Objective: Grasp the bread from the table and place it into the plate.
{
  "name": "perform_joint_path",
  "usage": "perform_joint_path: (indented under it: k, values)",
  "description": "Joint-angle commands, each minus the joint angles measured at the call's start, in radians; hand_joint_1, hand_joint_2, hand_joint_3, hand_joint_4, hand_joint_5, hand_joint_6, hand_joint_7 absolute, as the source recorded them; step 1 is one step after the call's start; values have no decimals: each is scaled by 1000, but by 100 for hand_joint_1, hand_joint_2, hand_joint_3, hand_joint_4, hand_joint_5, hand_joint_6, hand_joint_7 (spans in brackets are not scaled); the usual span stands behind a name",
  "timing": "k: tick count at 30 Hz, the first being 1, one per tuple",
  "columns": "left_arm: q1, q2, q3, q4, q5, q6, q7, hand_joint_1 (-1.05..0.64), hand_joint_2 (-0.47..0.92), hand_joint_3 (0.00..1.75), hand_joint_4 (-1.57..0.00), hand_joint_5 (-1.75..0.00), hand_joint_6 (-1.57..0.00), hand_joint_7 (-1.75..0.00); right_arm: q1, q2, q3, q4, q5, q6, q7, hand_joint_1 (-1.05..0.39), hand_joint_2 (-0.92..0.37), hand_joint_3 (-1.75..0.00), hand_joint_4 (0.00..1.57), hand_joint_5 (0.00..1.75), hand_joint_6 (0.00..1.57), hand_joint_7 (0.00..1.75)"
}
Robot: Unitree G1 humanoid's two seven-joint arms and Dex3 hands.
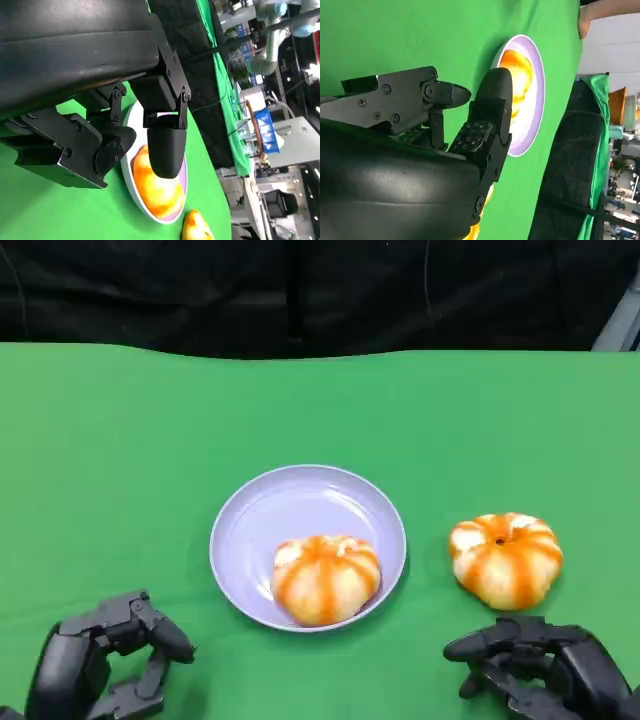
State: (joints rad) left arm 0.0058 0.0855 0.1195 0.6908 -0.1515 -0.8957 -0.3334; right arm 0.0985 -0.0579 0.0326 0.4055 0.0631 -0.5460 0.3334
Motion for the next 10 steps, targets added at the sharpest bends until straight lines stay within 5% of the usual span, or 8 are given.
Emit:
perform_joint_path:
  k: [1,10]
  values:
    - [19,24,1,-28,-10,25,-16,15,55,120,-90,-143,-102,-114,16,-7,0,-24,8,15,-5,-5,-92,-39,78,120,104,45]
    - [31,32,-5,-47,14,25,-14,15,51,128,-96,-142,-106,-109,16,-7,0,-20,14,14,-2,-5,-92,-39,78,119,103,45]
